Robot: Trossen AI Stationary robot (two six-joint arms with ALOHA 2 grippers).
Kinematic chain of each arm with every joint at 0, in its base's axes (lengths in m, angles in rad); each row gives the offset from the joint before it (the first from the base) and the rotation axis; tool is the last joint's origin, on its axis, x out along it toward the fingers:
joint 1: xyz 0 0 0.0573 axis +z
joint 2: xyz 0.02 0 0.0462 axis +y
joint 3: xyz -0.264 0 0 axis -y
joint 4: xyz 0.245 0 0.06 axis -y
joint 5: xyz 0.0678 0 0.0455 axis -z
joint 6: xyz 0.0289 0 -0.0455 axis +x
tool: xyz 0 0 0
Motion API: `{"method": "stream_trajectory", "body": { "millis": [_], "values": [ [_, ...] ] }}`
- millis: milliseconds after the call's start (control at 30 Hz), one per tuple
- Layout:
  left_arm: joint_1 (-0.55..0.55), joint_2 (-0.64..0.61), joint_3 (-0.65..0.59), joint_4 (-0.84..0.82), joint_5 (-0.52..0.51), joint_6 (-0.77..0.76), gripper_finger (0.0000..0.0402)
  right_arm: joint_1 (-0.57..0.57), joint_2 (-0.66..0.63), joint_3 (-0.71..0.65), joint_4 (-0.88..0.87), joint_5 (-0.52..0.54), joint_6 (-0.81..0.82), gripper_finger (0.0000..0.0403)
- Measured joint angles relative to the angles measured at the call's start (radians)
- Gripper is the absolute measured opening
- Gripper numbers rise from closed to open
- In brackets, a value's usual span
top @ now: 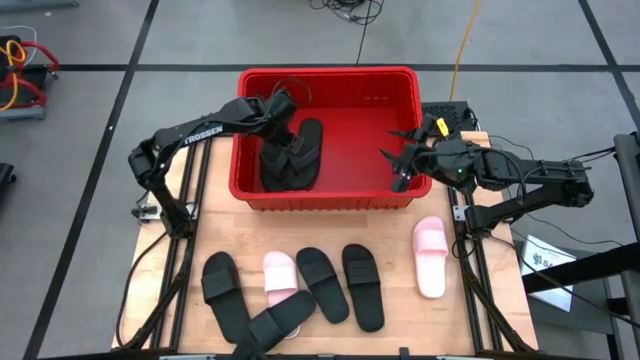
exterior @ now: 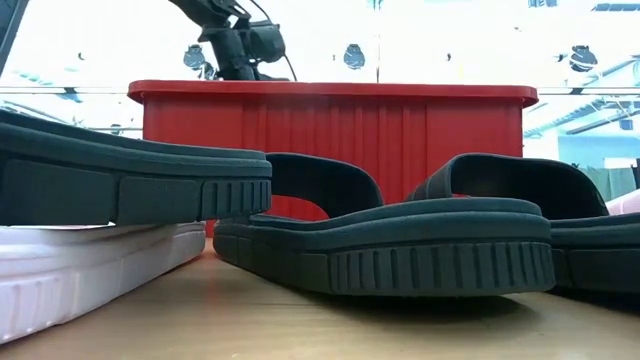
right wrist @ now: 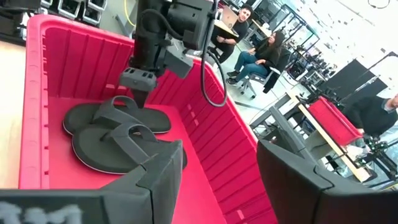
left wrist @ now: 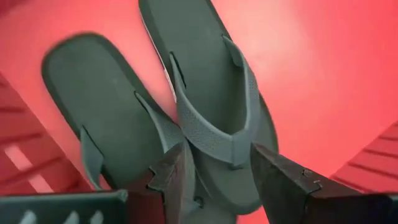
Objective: Pick and place slides into bin
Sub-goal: Put the black slipper into the red bin
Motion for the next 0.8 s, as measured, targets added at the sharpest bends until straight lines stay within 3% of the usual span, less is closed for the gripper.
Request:
{"method": "stream_trajectory", "body": {
  "millis": [133, 333, 533, 700, 800],
  "values": [
    [0.0, 0.002, 0.038, -0.003, -0.015, 0.148, 0.017, 0.0, 0.0, 0.0, 0.001, 0.0, 0.038, 0.0196],
    [0.009, 0.023, 0.228, -0.06, -0.046, 0.327, 0.017, 0.0, 0.0, 0.0, 0.001, 0.001, 0.094, 0.0196],
    [0.006, 0.14, 0.403, -0.261, -0.077, 0.469, 0.017, 0.0, 0.0, 0.0, 0.014, 0.001, 0.125, 0.0196],
    [-0.009, 0.234, 0.421, -0.426, -0.116, 0.533, 0.017, 0.0, 0.0, 0.0, 0.029, 0.001, 0.126, 0.0196],
    [-0.019, 0.273, 0.407, -0.44, -0.127, 0.571, 0.017, 0.0, 0.0, 0.0, 0.049, 0.001, 0.125, 0.0196]
  ]
}}
